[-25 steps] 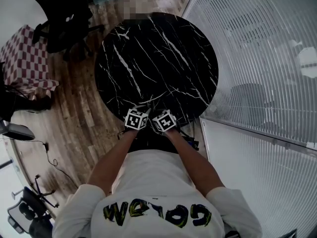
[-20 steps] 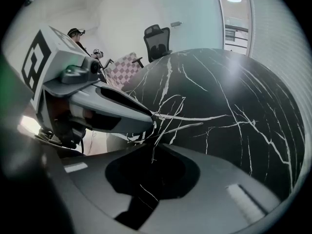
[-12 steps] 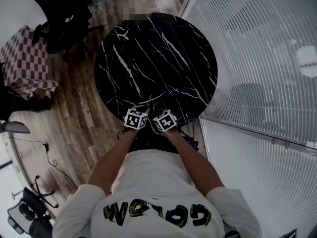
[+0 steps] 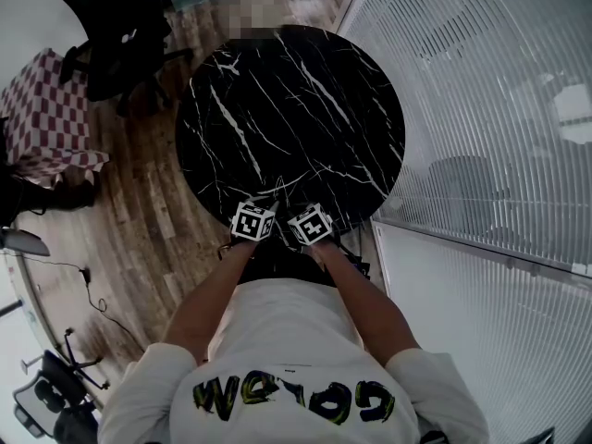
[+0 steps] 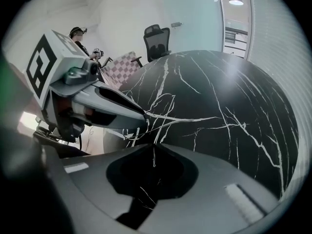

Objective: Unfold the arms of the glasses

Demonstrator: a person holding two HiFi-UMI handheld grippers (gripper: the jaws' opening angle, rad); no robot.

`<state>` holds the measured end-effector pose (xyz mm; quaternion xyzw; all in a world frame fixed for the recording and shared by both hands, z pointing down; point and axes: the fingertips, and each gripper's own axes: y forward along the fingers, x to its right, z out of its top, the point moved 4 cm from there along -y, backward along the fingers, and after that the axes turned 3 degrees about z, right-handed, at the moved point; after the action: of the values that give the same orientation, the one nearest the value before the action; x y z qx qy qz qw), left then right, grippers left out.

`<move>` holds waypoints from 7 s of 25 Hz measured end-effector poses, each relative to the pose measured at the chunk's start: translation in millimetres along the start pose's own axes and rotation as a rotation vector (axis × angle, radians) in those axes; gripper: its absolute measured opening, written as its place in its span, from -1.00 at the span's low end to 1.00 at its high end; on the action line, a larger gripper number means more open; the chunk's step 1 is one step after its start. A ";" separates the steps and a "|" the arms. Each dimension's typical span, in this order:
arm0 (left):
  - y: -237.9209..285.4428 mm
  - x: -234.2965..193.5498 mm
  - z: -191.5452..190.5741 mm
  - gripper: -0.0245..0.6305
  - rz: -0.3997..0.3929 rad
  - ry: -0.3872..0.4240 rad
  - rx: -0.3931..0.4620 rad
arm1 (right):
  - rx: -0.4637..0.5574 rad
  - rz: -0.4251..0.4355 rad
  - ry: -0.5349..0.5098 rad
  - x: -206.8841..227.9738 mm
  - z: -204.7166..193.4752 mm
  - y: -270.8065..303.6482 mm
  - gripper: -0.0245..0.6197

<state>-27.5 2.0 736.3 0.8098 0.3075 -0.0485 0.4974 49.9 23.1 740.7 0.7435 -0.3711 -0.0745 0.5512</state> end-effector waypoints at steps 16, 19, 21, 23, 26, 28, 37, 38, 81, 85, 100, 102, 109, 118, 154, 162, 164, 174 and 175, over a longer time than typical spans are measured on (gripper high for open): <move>-2.1 -0.7 -0.6 -0.72 -0.003 0.000 -0.012 | -0.005 -0.067 -0.040 28.2 -1.8 -16.9 -0.88; -2.4 -1.1 -1.7 -0.72 -0.001 -0.002 -0.017 | -0.007 -0.072 -0.053 33.0 -1.5 -18.1 -0.88; -2.9 -1.4 -2.2 -0.72 -0.002 -0.005 -0.021 | -0.011 -0.080 -0.066 36.4 -1.6 -18.0 -0.88; -3.6 -1.1 -3.0 -0.72 -0.005 -0.007 -0.024 | -0.013 -0.086 -0.081 39.2 -1.1 -18.2 -0.87; -5.5 -0.3 -2.9 -0.72 -0.009 -0.008 -0.027 | -0.029 -0.100 -0.093 43.2 -0.2 -22.1 -0.87; -6.6 0.6 -2.9 -0.72 -0.012 -0.008 -0.031 | -0.034 -0.109 -0.101 46.9 0.6 -24.1 -0.87; -5.6 4.1 -8.2 -0.72 -0.022 -0.005 -0.047 | -0.045 -0.121 -0.174 55.6 1.7 -25.9 -0.86; -5.8 4.6 -8.9 -0.71 -0.023 -0.005 -0.050 | -0.049 -0.123 -0.188 56.1 1.8 -25.9 -0.86; 0.7 15.3 -10.8 -0.69 -0.042 -0.121 -0.030 | -0.163 -0.163 -0.552 76.2 9.7 -17.0 -0.69; 2.8 15.7 -11.2 -0.71 -0.042 -0.126 -0.027 | -0.140 -0.144 -0.590 65.1 16.1 -24.0 -0.61; 1.3 14.1 -10.7 -0.73 -0.032 -0.139 -0.025 | -0.073 -0.113 -0.922 -5.4 24.0 -18.3 -0.54; 1.7 14.8 -10.9 -0.74 -0.038 -0.143 -0.024 | -0.099 -0.112 -0.939 -5.0 19.7 -11.5 -0.54; 7.0 15.8 -12.5 -0.74 -0.050 -0.157 -0.019 | -0.177 -0.117 -0.980 4.4 3.3 7.9 -0.58; 1.8 12.4 -11.2 -0.75 -0.035 -0.152 -0.028 | -0.176 -0.128 -1.033 -2.8 13.4 10.7 -0.60; -0.2 1.5 -7.1 -0.76 -0.034 -0.121 -0.015 | -0.265 -0.195 -1.408 -7.4 13.2 17.5 -0.89; 4.2 1.0 4.7 -0.78 -0.029 -0.079 -0.018 | -0.258 -0.188 -1.423 -11.6 12.7 17.9 -0.89; 3.3 0.5 5.6 -0.81 -0.023 -0.074 -0.020 | -0.256 -0.188 -1.422 -12.6 13.0 17.2 -0.89; 5.2 -3.2 4.6 -0.85 -0.006 -0.070 -0.020 | -0.252 -0.192 -1.401 -10.5 8.9 17.4 -0.89; 5.5 -4.0 4.9 -0.85 -0.005 -0.070 -0.019 | -0.252 -0.193 -1.398 -10.1 8.7 17.5 -0.89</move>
<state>-26.6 -5.6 739.6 0.8022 0.2921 -0.0753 0.5153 29.9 20.8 749.6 0.4820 -0.5588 -0.6240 0.2570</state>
